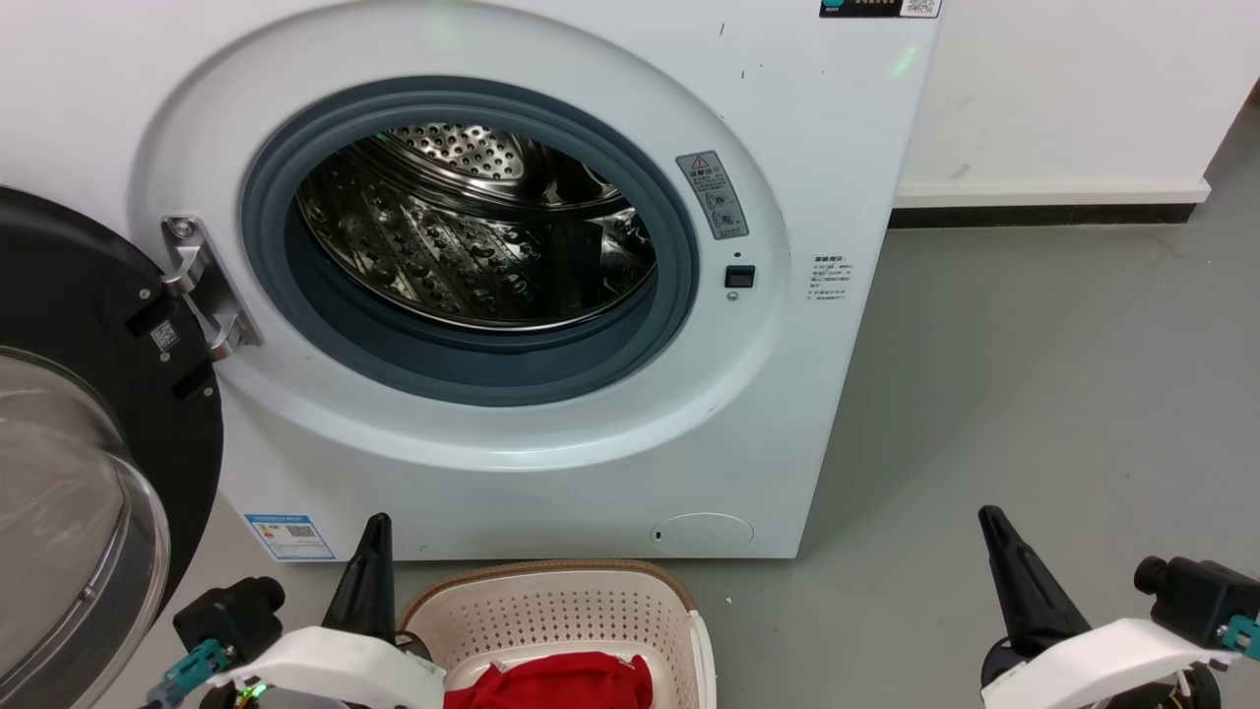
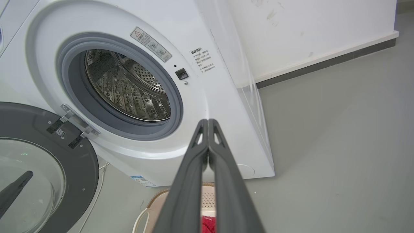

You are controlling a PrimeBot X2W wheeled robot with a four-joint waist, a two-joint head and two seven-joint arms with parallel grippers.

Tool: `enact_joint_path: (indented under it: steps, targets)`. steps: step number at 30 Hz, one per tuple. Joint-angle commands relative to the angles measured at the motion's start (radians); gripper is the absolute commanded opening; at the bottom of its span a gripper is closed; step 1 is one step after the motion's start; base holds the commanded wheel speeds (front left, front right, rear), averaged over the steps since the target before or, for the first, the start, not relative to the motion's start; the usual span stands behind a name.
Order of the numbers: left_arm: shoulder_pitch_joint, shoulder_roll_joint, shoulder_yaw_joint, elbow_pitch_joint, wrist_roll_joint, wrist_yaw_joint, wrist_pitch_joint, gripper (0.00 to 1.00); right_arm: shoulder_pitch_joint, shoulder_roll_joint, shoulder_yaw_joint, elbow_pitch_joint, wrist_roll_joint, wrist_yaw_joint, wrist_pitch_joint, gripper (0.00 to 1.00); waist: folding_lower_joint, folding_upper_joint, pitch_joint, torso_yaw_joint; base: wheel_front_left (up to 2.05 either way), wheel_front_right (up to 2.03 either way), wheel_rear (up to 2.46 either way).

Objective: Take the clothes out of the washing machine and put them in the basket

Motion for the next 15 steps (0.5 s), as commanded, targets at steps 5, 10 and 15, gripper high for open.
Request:
enact_joint_path:
  steps: [5, 10, 15]
  targets:
    - [-0.042, -0.002, 0.021, 0.008, -0.124, -0.019, 0.018, 0.0, -0.051, -0.012, -0.006, 0.019, 0.135, 0.0, -0.004, 0.0, 0.0, -0.0001, 0.002, -0.001, 0.0, 0.0, 0.0]
    - [-0.049, -0.004, 0.031, 0.018, -0.199, -0.029, 0.031, 0.0, -0.062, -0.015, -0.01, 0.037, 0.216, 0.0, -0.003, 0.0, 0.0, -0.0001, 0.003, -0.001, 0.0, 0.0, 0.0]
    - [-0.058, -0.007, 0.042, 0.028, -0.27, -0.039, 0.043, 0.0, -0.076, -0.017, -0.015, 0.054, 0.292, 0.0, -0.002, 0.0, 0.0, -0.0001, 0.005, -0.002, 0.0, 0.0, 0.0]
